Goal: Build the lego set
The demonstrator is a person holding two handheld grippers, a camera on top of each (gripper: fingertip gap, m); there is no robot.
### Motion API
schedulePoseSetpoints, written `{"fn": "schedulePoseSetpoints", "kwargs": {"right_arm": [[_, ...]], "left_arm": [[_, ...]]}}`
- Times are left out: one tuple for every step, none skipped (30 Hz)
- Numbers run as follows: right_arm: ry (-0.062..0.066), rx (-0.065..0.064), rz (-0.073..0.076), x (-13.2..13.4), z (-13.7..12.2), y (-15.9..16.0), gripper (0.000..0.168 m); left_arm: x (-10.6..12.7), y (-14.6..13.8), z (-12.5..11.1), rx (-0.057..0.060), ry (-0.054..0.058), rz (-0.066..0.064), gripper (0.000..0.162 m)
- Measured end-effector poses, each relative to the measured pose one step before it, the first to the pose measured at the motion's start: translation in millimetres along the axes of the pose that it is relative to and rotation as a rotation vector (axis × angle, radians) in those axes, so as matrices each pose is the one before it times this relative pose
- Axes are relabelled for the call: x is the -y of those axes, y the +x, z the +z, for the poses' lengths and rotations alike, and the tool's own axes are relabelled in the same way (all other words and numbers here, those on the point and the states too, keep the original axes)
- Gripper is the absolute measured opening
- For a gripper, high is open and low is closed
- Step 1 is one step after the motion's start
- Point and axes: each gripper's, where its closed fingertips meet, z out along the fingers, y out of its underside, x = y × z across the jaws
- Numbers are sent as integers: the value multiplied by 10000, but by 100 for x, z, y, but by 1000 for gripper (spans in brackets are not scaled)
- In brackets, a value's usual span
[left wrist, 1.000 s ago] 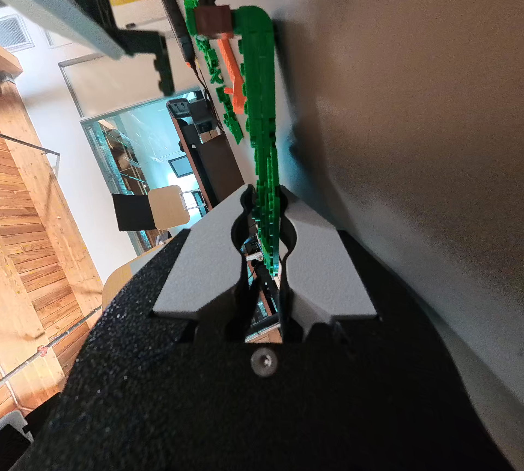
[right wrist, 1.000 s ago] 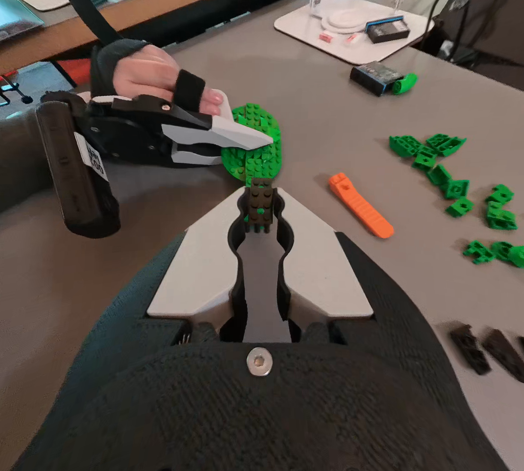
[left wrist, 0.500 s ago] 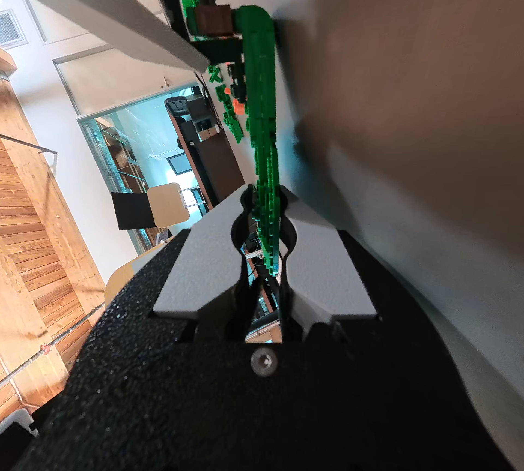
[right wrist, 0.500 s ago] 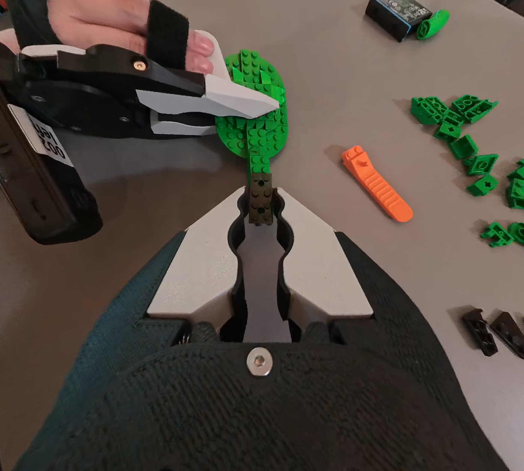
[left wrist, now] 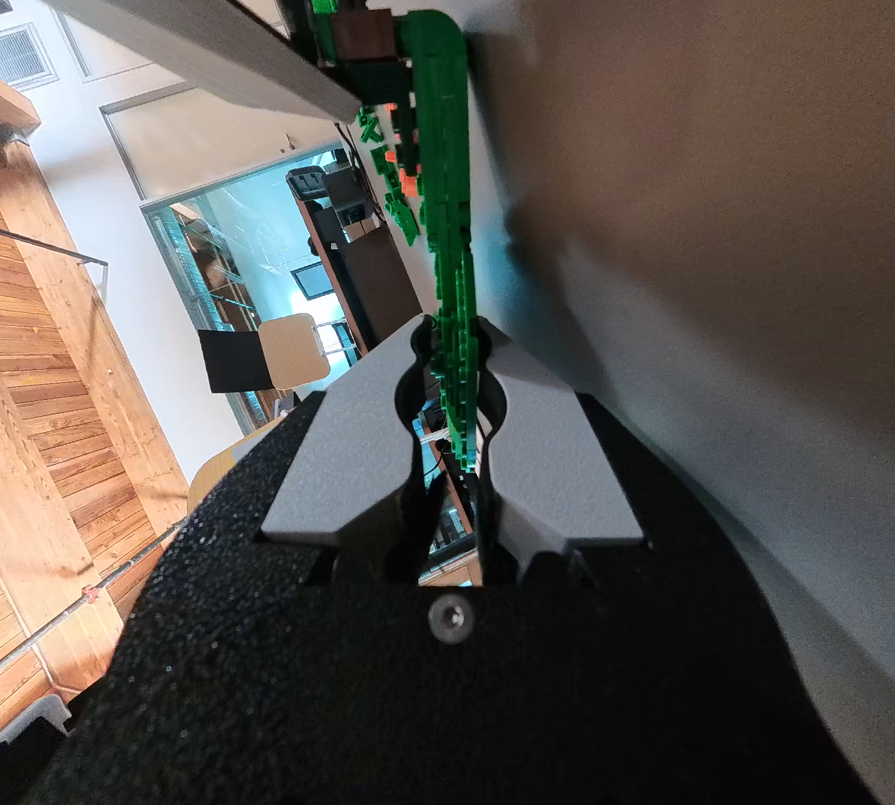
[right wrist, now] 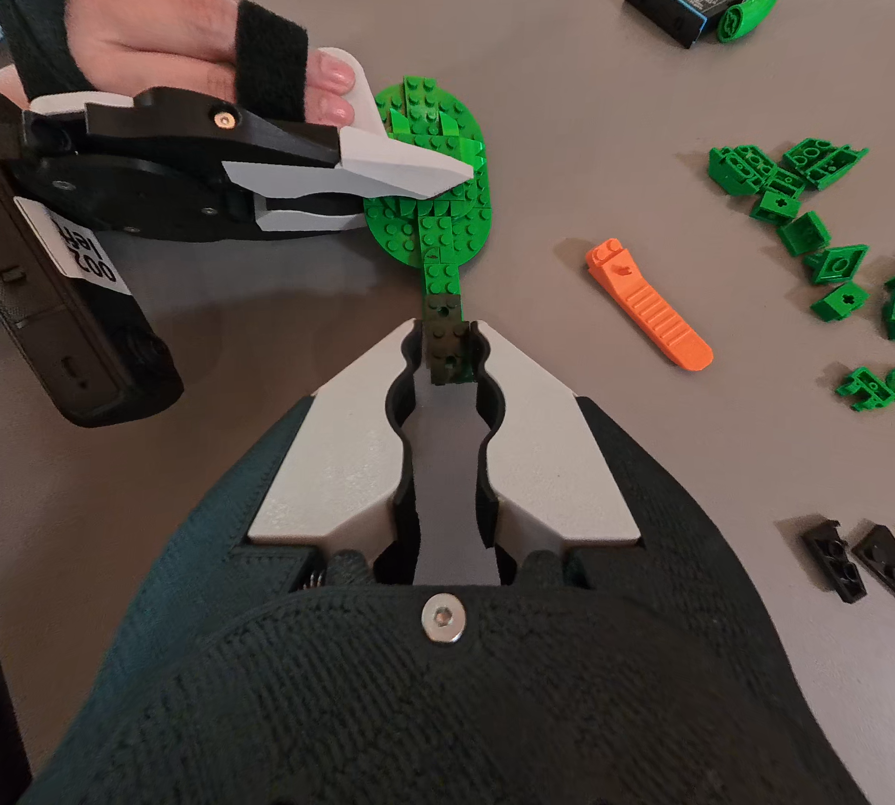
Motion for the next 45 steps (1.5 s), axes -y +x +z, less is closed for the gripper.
{"fn": "schedulePoseSetpoints", "kwargs": {"right_arm": [[9, -8, 6, 14, -7, 3, 19], [21, -10, 10, 30, -18, 18, 20], [26, -1, 11, 36, -31, 11, 21], [20, -1, 9, 28, -19, 6, 21], [12, -4, 2, 11, -31, 12, 22], [10, 4, 1, 7, -17, -3, 22], [11, 15, 0, 4, -20, -31, 23], [8, 18, -5, -16, -10, -30, 23], [3, 9, -7, -15, -3, -22, 23], [-6, -8, -3, -31, 1, 12, 23], [-15, -16, -12, -40, 1, 11, 22], [-23, -27, -26, -51, 14, 21, 22], [-35, -36, -32, -73, 15, 29, 22], [-25, -27, -34, -43, 12, 7, 22], [-2, -14, -27, -9, 1, -24, 22], [8, -1, -12, 16, -16, -16, 23], [16, 16, 1, 40, -13, -37, 24], [25, 27, 6, 44, -19, -41, 24], [28, 22, 2, 41, -24, -34, 25], [27, 14, -17, 44, -33, -33, 26], [32, 17, -47, 43, -34, -51, 28], [36, 23, -62, 54, -53, -75, 30], [34, 20, -67, 49, -55, -90, 31], [43, 15, -79, 57, -70, -81, 33], [51, 7, -74, 47, -78, -61, 33], [49, 47, -52, 40, -74, -102, 33], [52, 101, -14, 38, -40, -140, 33], [87, 41, 31, 79, -32, -42, 34], [113, -37, 24, 116, -48, 82, 36], [95, -46, -9, 106, -57, 90, 37], [72, -33, -20, 78, -47, 45, 37], [58, -20, -23, 56, -27, 28, 37], [30, -22, -30, 25, -16, 15, 36], [7, -37, -45, -20, 0, 56, 36], [20, -46, -70, 5, 4, 53, 34], [52, -62, -85, 46, -12, 62, 31], [69, -71, -81, 70, -20, 55, 29], [80, -35, -76, 96, -34, 7, 27], [94, 9, -73, 133, -17, -72, 26], [76, 12, -66, 93, 0, -64, 25], [32, 6, -74, 27, 33, -42, 25], [4, 6, -88, -14, 47, -44, 25], [-12, -19, -85, -41, 45, 2, 25], [-16, -63, -83, -44, 26, 68, 25], [-6, -69, -102, -14, 0, 82, 26]], "left_arm": [[13, 3, -2, -1, 3, -3, 13], [7, 4, 5, 3, 3, 2, 13], [2, 2, 1, -1, 1, -2, 13], [8, -14, -6, 5, 1, -4, 13], [-5, 3, 6, 0, 3, -3, 13], [1, 12, 1, -4, 1, -9, 13], [-1, 6, 0, -4, -1, 0, 13], [1, -8, 1, 4, 1, 2, 13], [1, -6, 0, 6, 1, -3, 13], [12, -8, 2, -2, 2, -5, 13], [17, 17, -5, -4, 6, 2, 13], [3, 5, 5, 4, -2, 12, 13], [10, -5, 3, 1, -2, 0, 13], [6, 7, 1, -6, 6, -12, 13], [3, -20, 0, 10, 4, -6, 13], [5, 8, 2, 1, 3, -12, 13], [12, 8, 11, -3, 8, -23, 13], [0, -8, 7, 11, 8, -21, 13], [-2, -11, 6, 11, 7, -18, 13], [-9, -15, 7, 8, 1, -26, 13], [-14, -30, 1, 14, -10, -35, 13], [-45, -40, 11, 22, -23, -27, 13], [-74, -43, 12, 19, -40, -20, 13], [-77, -48, 14, 29, -46, -7, 13], [-69, -68, 5, 31, -31, -30, 13], [-79, -66, -6, 33, -14, -45, 13], [-138, -49, 3, 32, -34, -35, 13], [-161, 6, 14, 1, -39, -67, 13], [-103, 86, 26, -32, -4, -67, 13], [-108, 7, 18, 8, -24, -62, 13], [-106, -27, 6, 11, -26, -47, 13], [-89, -68, -19, 27, -18, -40, 13], [-54, -63, -24, 29, -5, -34, 13], [-53, -42, -18, 27, -8, -21, 13], [-40, -22, -12, 10, -10, -10, 13], [-9, 7, 0, 3, 1, 4, 13], [24, 8, 0, 2, 11, 15, 13], [37, -9, -6, 6, 16, 4, 13], [65, -16, -18, 10, 28, -5, 13], [102, -47, -22, 34, 43, 8, 13], [84, -55, -30, 36, 41, 6, 13], [68, -42, -13, 16, 30, -11, 13], [60, -41, -28, 27, 29, -12, 13], [39, -45, -15, 26, 23, -7, 13], [36, -23, -8, 12, 17, -3, 13]]}}
